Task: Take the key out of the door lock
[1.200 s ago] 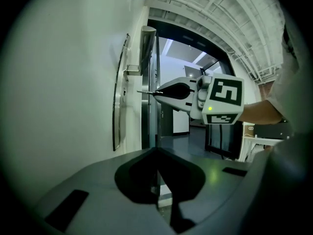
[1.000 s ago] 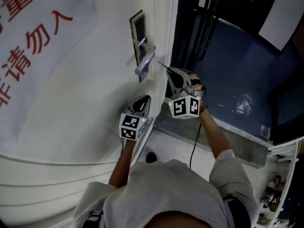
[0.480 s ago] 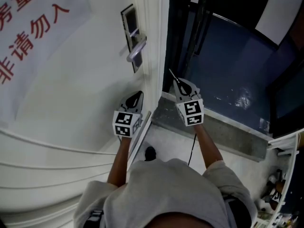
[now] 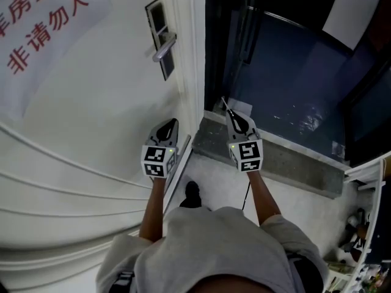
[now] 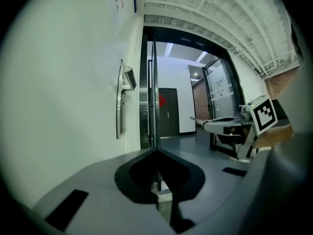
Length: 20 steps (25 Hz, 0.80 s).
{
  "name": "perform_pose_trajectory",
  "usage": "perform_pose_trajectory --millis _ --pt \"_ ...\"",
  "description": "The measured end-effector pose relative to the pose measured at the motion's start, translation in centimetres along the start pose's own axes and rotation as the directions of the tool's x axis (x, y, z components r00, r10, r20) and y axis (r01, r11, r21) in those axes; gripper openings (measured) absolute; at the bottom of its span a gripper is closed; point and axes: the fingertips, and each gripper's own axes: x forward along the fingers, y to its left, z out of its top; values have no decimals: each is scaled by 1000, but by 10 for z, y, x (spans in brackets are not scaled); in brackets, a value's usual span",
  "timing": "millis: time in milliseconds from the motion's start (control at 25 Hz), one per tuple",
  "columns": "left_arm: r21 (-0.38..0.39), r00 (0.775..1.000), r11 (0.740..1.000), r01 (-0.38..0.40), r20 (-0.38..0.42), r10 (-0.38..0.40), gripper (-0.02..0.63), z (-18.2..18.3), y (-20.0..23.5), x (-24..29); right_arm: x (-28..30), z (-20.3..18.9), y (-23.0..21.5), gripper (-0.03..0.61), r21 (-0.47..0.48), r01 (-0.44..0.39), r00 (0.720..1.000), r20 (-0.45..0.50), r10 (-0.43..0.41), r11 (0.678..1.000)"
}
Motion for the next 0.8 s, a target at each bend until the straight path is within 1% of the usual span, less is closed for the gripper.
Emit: perform_pose_trajectory --millis 280,520,800 --pt "-8 999 999 -34 8 34 18 -5 -13 -38 -45 -9 13 29 53 14 1000 0 -14 998" --pt "-12 999 999 -45 7 45 18 -10 -23 -57 -64 -14 20 29 55 12 1000 -7 -11 998" --pt "-13 999 999 -47 16 47 18 -8 -29 -64 -74 -14 22 29 42 13 1000 -9 -13 999"
